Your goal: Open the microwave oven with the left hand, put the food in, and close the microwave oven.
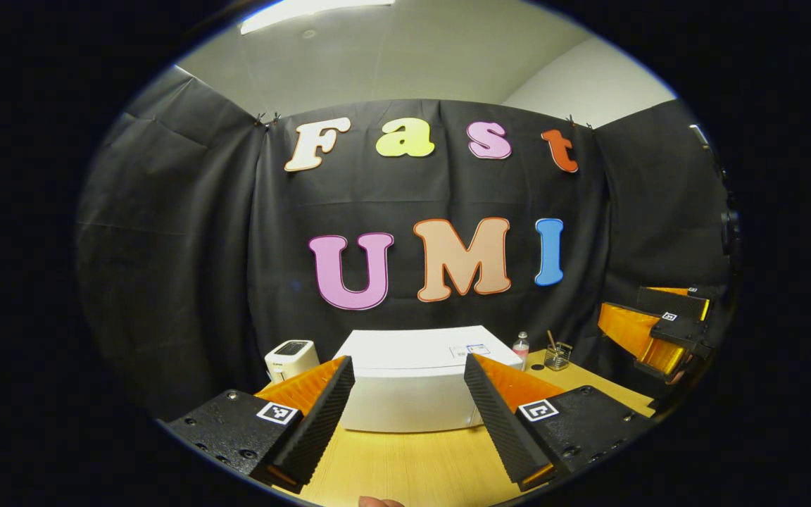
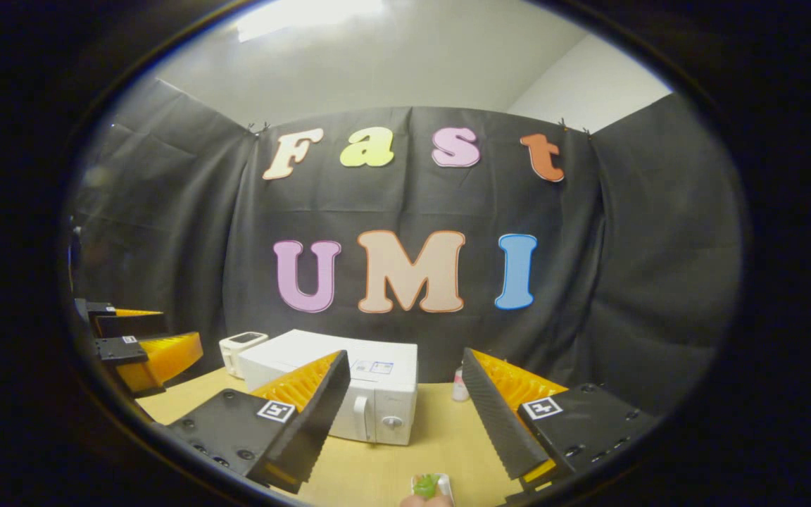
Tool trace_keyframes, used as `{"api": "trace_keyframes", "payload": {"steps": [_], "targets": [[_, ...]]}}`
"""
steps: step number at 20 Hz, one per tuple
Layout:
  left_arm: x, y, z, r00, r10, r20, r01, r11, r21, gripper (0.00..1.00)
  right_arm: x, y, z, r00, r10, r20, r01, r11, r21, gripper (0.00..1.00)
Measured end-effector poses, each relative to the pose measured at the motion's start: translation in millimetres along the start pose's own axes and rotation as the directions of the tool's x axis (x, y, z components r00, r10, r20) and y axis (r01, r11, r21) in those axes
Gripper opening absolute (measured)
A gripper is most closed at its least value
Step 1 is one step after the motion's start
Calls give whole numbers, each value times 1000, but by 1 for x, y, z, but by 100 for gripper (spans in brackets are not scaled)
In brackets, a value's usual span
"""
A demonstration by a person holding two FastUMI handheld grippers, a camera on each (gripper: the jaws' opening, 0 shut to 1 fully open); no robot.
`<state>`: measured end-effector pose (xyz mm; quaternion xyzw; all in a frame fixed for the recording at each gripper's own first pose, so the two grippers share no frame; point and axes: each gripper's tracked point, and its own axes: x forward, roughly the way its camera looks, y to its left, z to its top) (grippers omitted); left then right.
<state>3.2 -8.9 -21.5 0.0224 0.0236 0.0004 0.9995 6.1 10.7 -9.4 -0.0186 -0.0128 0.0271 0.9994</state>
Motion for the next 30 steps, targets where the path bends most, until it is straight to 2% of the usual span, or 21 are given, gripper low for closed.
{"api": "trace_keyframes", "payload": {"steps": [6, 9, 10, 11, 17, 18, 21, 22, 30], "targets": [[6, 3, -9, 1000, 6, -6, -6, 1000, 11, 98, 2, 2, -8, 1000, 7, -12, -7, 1000, 15, 96], [17, -4, -21, 1000, -18, -16, 18, 1000, 8, 100, 1, -4, -4, 1000, -3, -4, 3, 1000, 14, 96], [23, -7, -25, 1000, -23, -14, 23, 1000, 1, 98, 0, -7, -5, 1000, -8, -2, 9, 1000, 15, 100], [29, -10, -31, 1000, -28, -5, 28, 1000, -12, 98, 0, -10, -5, 1000, -14, -1, 14, 1000, 20, 96], [79, -46, -96, 995, -70, -67, 68, 997, -31, 99, -3, -28, -6, 999, -46, -3, 46, 999, 16, 96], [90, -52, -111, 993, -75, -92, 73, 997, -30, 98, -5, -31, -9, 999, -54, -9, 54, 998, 13, 100], [116, -75, -151, 982, -100, -161, 96, 995, -33, 99, -11, -39, -12, 997, -74, -27, 75, 997, 7, 100], [124, -83, -163, 976, -111, -188, 107, 994, -28, 99, -14, -44, -13, 996, -85, -27, 85, 996, -4, 96], [185, -137, -220, 941, -178, -288, 176, 984, -32, 99, -31, -94, -14, 977, -212, -30, 211, 977, -20, 100]]}}
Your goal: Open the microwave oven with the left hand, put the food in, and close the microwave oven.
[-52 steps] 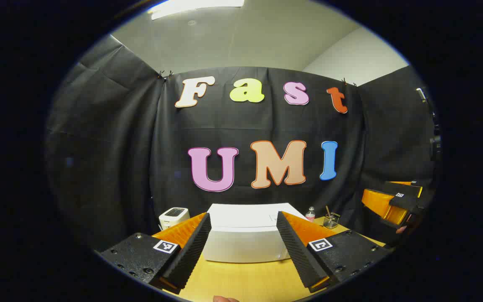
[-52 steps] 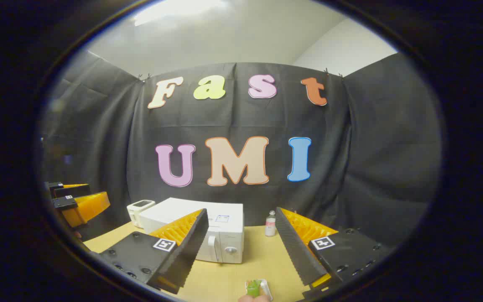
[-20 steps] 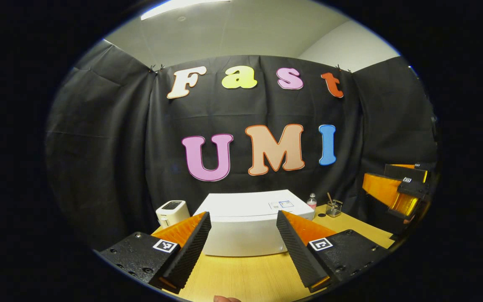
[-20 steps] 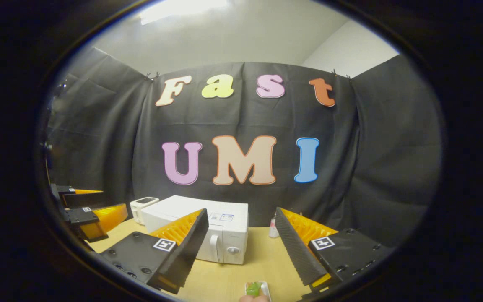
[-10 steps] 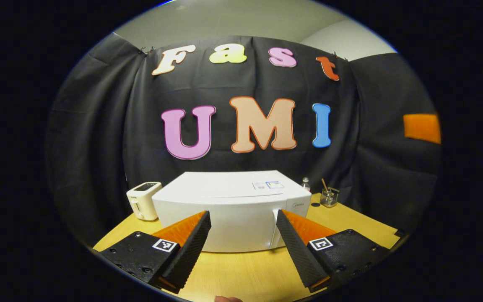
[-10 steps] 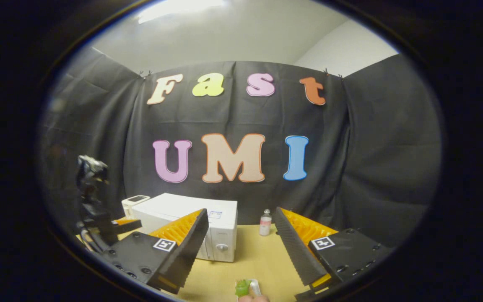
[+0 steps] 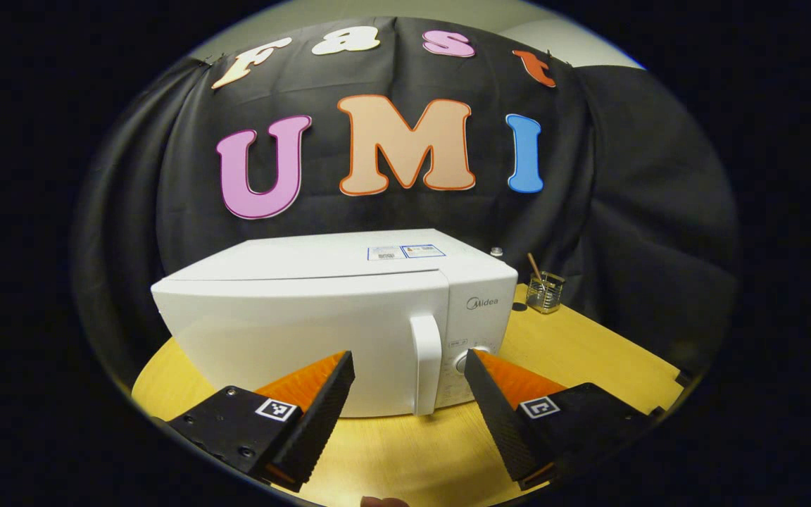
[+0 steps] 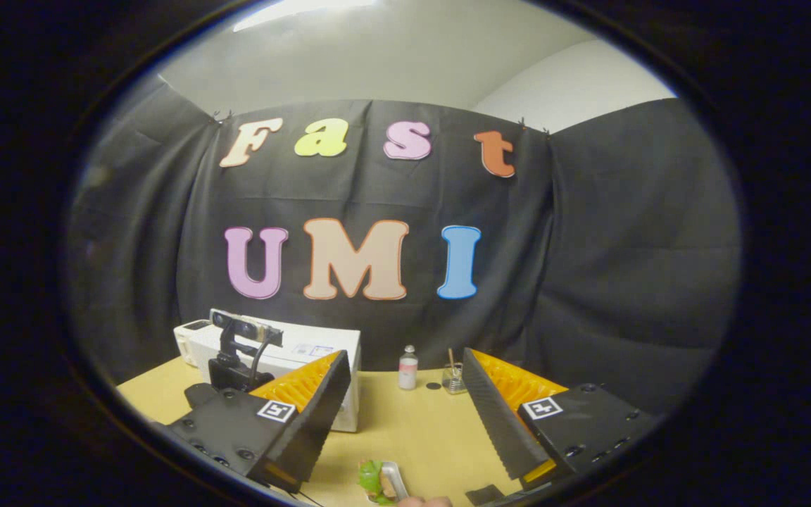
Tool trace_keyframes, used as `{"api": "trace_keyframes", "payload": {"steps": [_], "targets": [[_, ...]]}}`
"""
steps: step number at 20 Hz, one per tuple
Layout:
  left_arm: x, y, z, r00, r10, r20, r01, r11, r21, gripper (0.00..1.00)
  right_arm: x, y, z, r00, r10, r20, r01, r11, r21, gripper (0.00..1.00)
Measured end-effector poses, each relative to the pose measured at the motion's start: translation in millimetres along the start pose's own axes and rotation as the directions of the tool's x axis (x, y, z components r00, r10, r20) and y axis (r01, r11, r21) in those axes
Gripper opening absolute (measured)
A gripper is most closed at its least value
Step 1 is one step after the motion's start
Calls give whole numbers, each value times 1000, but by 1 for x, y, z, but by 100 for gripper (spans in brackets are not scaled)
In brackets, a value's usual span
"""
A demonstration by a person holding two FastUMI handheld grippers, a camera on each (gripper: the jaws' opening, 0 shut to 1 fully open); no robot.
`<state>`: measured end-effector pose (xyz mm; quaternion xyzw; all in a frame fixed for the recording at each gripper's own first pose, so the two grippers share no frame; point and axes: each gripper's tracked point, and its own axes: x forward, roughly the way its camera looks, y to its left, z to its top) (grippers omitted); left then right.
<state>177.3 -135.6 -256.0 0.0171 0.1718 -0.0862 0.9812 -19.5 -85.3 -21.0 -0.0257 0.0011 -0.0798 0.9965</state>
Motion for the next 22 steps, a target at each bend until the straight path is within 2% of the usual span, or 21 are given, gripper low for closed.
{"api": "trace_keyframes", "payload": {"steps": [3, 5, 6, 7, 9, 11, 12, 14, 15, 16, 19, 20, 22], "targets": [[22, -9, -19, 998, -36, -52, 37, 999, 12, 99, 1, -14, -3, 999, -35, -13, 35, 999, 12, 100], [30, -9, -31, 995, -33, -98, 36, 999, 20, 98, 1, -20, -4, 999, -45, -20, 45, 999, 13, 100], [35, -9, -35, 994, -31, -105, 33, 999, 15, 99, 2, -23, -5, 998, -51, -23, 51, 999, 11, 96], [38, -10, -37, 993, -30, -115, 32, 999, 11, 98, 3, -24, -5, 998, -55, -27, 55, 998, 12, 100], [40, -14, -42, 991, -41, -127, 41, 999, -1, 98, 4, -26, -9, 998, -60, -35, 61, 998, 21, 96], [40, -10, -43, 992, -19, -128, 21, 1000, 15, 95, 5, -28, -12, 997, -61, -47, 62, 998, 25, 96], [43, -7, -41, 993, -8, -119, 12, 1000, 26, 87, 5, -28, -14, 997, -61, -52, 62, 998, 22, 96], [44, -6, -42, 993, -4, -120, 9, 999, 45, 52, 6, -30, -16, 996, -61, -60, 62, 998, 14, 96], [49, -6, -43, 992, -6, -123, 13, 998, 56, 28, 7, -31, -17, 996, -59, -65, 60, 998, 13, 96], [46, -6, -39, 995, -9, -104, 15, 999, 52, 28, 7, -30, -18, 996, -59, -71, 60, 998, 15, 97], [47, -7, -39, 994, -38, -104, 42, 999, 35, 18, 8, -30, -17, 996, -55, -73, 58, 998, 28, 100], [46, -7, -40, 993, -41, -113, 45, 998, 39, 16, 8, -28, -19, 996, -51, -73, 53, 998, 29, 96], [45, -7, -42, 991, -37, -129, 42, 998, 37, 7, 8, -24, -23, 996, -38, -85, 41, 999, 32, 96]]}}
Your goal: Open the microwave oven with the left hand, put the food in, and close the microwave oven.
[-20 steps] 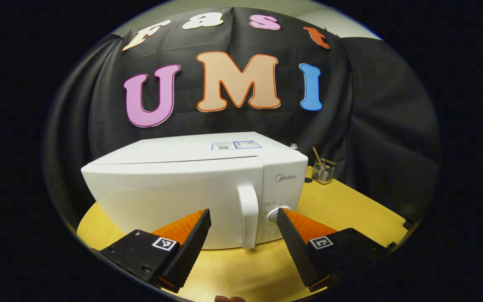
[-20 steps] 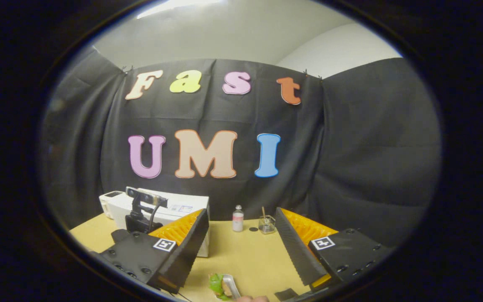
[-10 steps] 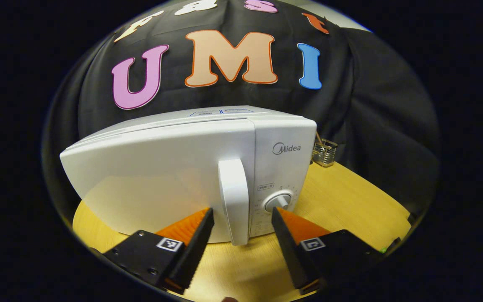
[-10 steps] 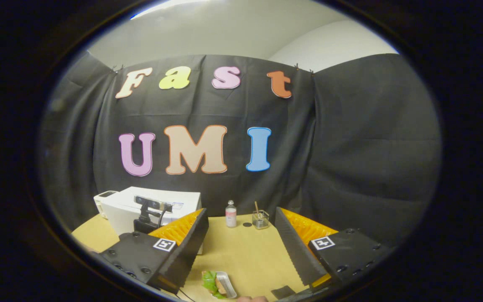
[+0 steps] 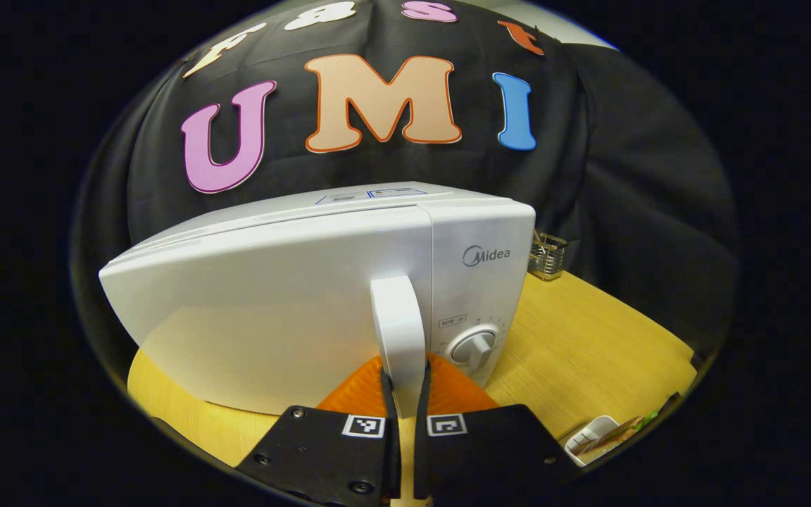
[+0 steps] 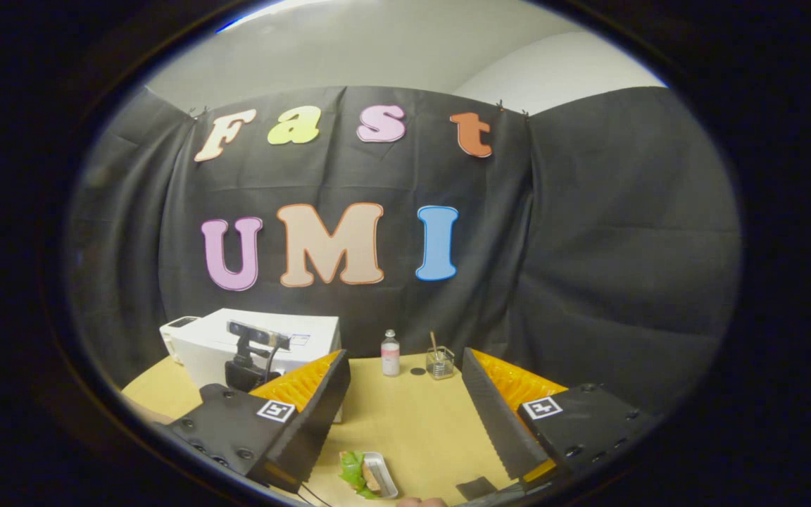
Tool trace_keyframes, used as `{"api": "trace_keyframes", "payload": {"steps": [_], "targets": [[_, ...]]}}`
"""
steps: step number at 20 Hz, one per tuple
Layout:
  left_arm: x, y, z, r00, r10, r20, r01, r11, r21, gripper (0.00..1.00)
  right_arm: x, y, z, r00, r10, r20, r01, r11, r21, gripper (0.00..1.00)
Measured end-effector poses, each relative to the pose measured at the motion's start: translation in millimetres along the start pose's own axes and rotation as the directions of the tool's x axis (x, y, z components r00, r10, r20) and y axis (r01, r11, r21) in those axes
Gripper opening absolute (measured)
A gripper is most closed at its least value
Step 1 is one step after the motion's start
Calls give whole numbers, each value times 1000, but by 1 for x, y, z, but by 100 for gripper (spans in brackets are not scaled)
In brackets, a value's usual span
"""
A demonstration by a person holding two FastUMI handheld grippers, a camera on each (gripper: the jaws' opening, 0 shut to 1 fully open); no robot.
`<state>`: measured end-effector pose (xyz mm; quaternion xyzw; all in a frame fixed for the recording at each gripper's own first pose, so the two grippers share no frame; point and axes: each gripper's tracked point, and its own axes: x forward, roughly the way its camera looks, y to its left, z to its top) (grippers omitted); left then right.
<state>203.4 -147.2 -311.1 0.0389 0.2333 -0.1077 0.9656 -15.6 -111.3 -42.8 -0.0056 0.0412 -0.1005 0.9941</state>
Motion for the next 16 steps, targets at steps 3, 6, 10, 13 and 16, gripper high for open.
{"api": "trace_keyframes", "payload": {"steps": [3, 6, 10, 13, 16], "targets": [[-6, -1, 3, 1000, -21, 2, 21, 1000, -9, 6, -2, 8, 1, 1000, 24, -2, -24, 1000, 7, 100], [-46, -5, -12, 999, -49, -15, 48, 998, -46, 7, 0, 11, 1, 999, 37, 1, -37, 999, 0, 100], [-97, 0, -40, 993, -115, -17, 114, 993, -34, 6, 4, 25, -3, 997, 73, -10, -72, 997, 31, 97], [-130, 8, -53, 989, -147, -23, 145, 986, -82, 8, 4, 43, -7, 992, 127, -22, -126, 992, 27, 97], [-163, 23, -68, 988, -153, -20, 151, 986, -68, 9, 3, 58, -12, 985, 170, -26, -170, 985, 17, 97]]}}
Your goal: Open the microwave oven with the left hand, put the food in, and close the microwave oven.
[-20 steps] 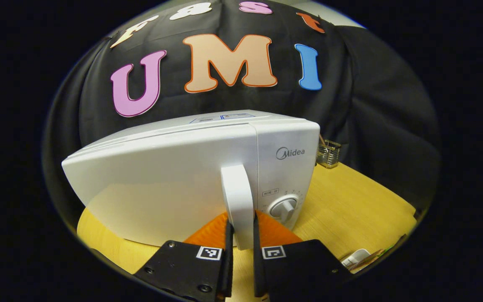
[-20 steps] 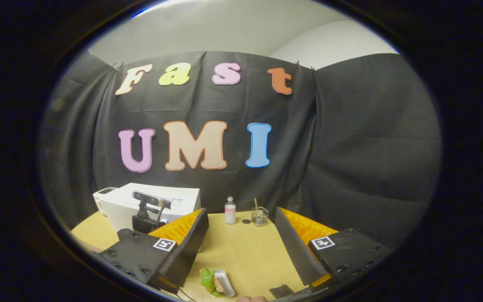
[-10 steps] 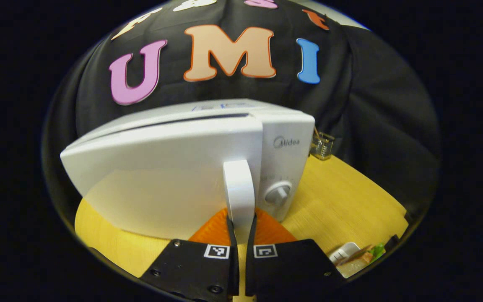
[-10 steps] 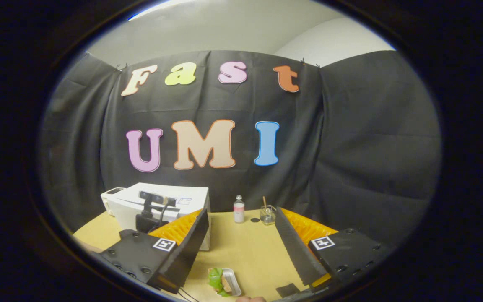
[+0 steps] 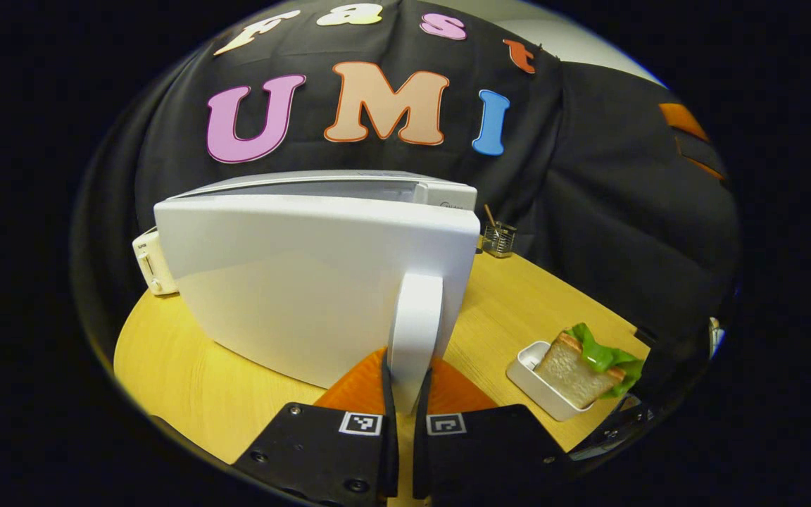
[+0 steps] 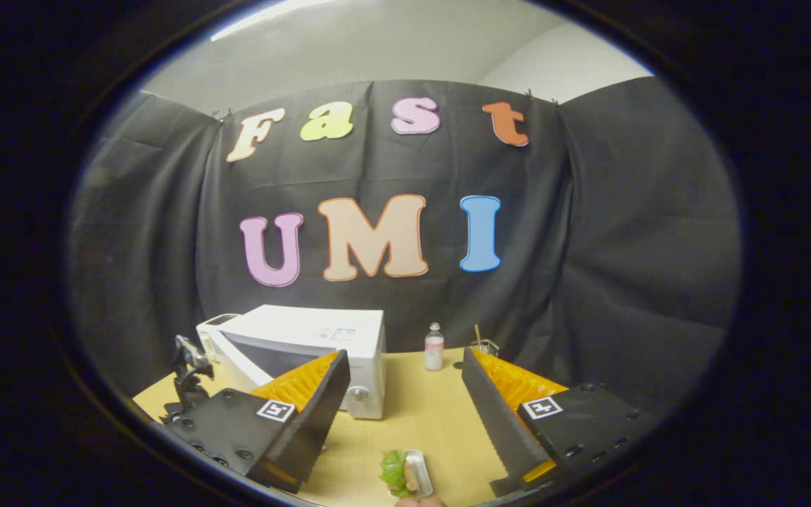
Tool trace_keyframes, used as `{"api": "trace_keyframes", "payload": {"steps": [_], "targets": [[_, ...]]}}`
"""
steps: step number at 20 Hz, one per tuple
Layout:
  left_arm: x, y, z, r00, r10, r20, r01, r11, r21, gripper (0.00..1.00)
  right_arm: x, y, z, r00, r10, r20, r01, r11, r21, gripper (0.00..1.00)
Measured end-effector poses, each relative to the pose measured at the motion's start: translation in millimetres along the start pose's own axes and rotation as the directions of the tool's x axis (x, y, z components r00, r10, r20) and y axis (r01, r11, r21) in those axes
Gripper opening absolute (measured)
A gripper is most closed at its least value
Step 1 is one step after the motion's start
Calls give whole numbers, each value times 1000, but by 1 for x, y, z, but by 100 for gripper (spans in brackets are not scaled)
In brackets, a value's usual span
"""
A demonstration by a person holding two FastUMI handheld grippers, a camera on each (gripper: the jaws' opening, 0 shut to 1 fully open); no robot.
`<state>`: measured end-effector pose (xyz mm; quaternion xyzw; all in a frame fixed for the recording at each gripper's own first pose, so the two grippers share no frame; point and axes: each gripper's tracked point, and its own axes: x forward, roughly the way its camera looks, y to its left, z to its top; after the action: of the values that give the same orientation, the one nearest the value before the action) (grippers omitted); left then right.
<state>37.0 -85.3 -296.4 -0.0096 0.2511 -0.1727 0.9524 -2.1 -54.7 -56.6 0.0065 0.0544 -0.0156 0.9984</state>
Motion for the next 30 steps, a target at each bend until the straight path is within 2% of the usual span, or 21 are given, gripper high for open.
{"api": "trace_keyframes", "payload": {"steps": [2, 4, 6, 7, 10, 13, 14, 15, 16, 17, 19, 20, 22, 24, 25, 28, 30], "targets": [[-25, 13, -9, 999, 34, -4, -34, 999, -17, 10, 1, 8, -7, 1000, 26, -11, -26, 1000, -10, 100], [-49, 28, -21, 996, 86, -11, -86, 996, -33, 12, 5, 14, -17, 998, 45, -31, -46, 999, -10, 97], [-70, 44, -30, 989, 143, -24, -144, 989, -44, 12, 7, 20, -25, 997, 61, -52, -62, 998, -6, 100], [-81, 54, -34, 984, 175, -30, -176, 983, -56, 14, 8, 24, -29, 996, 70, -56, -71, 997, -10, 97], [-109, 86, -45, 958, 280, -60, -283, 957, -56, 14, 12, 29, -43, 992, 91, -84, -96, 994, -56, 97], [-125, 109, -52, 940, 332, -82, -340, 933, -114, 15, 15, 30, -50, 991, 96, -96, -103, 992, -72, 97], [-131, 121, -64, 921, 368, -128, -382, 916, -121, 16, 15, 30, -53, 990, 96, -100, -104, 991, -79, 100], [-142, 130, -74, 898, 406, -170, -426, 899, -103, 23, 16, 30, -55, 990, 96, -103, -105, 990, -90, 97], [-147, 141, -65, 894, 430, -126, -443, 891, -103, 50, 17, 31, -59, 990, 96, -107, -107, 989, -99, 97], [-153, 147, -66, 886, 444, -133, -458, 883, -106, 77, 17, 31, -63, 989, 97, -115, -109, 988, -107, 100], [-159, 152, -69, 878, 459, -135, -474, 872, -118, 100, 18, 32, -70, 986, 98, -133, -113, 987, -113, 97], [-164, 155, -70, 875, 464, -137, -479, 870, -115, 99, 18, 30, -74, 985, 94, -142, -111, 987, -117, 100], [-170, 155, -68, 875, 468, -126, -481, 870, -109, 99, 18, 26, -82, 983, 86, -161, -106, 987, -121, 97], [-183, 156, -60, 875, 475, -95, -483, 870, -97, 99, 17, 23, -89, 981, 82, -176, -103, 988, -112, 100], [-190, 156, -55, 875, 478, -81, -484, 870, -94, 99, 16, 20, -93, 980, 74, -186, -95, 990, -108, 97], [-209, 161, -42, 862, 504, -55, -507, 858, -80, 99, 15, 13, -121, 970, 53, -239, -79, 991, -103, 97], [-217, 166, -34, 856, 516, -35, -517, 855, -35, 99, 12, 9, -147, 955, 41, -293, -78, 990, -116, 97]]}}
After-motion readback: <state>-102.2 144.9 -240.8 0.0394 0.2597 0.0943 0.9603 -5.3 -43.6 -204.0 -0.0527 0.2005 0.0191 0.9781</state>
